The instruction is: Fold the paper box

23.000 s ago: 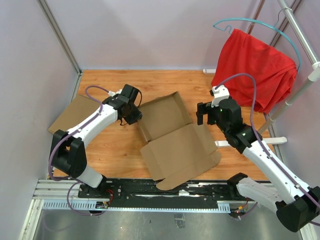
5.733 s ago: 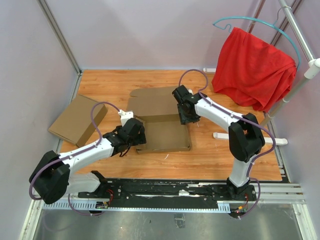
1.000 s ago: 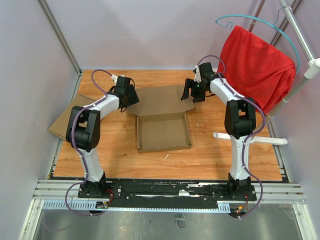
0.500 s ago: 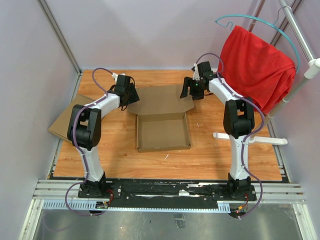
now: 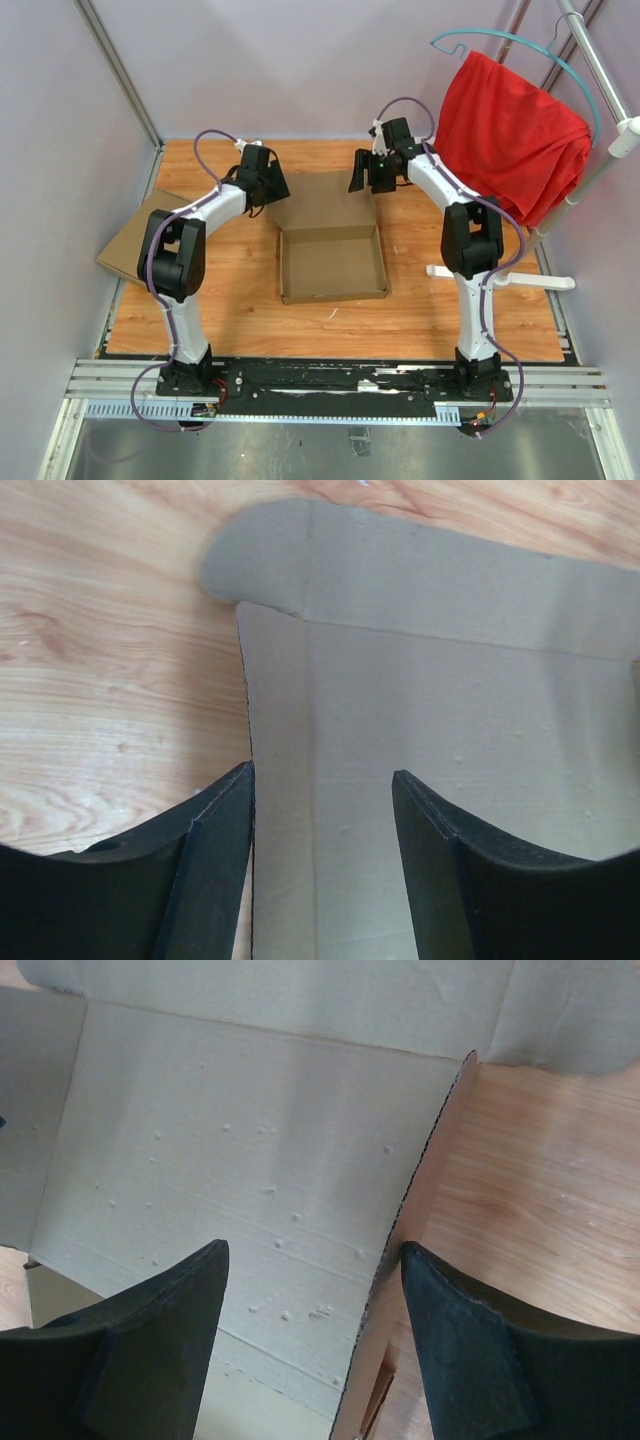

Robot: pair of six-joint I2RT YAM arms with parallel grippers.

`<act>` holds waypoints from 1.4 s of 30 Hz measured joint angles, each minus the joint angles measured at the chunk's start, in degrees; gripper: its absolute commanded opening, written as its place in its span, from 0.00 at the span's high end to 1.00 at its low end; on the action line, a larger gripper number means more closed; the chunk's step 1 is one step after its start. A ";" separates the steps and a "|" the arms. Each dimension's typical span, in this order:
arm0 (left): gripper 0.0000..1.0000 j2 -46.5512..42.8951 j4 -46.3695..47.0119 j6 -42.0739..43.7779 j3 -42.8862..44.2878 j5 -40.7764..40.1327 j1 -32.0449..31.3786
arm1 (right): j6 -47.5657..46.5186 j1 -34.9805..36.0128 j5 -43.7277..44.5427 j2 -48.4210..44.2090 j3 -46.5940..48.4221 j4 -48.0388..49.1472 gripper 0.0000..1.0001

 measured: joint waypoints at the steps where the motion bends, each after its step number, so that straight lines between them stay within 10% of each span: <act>1: 0.39 0.00 0.11 -0.02 0.20 0.39 -0.33 | -0.04 0.22 0.00 0.00 0.00 0.02 0.30; 42: 0.41 6.49 3.10 0.44 3.67 4.83 -5.46 | -2.21 4.74 1.01 1.99 0.07 -1.05 0.32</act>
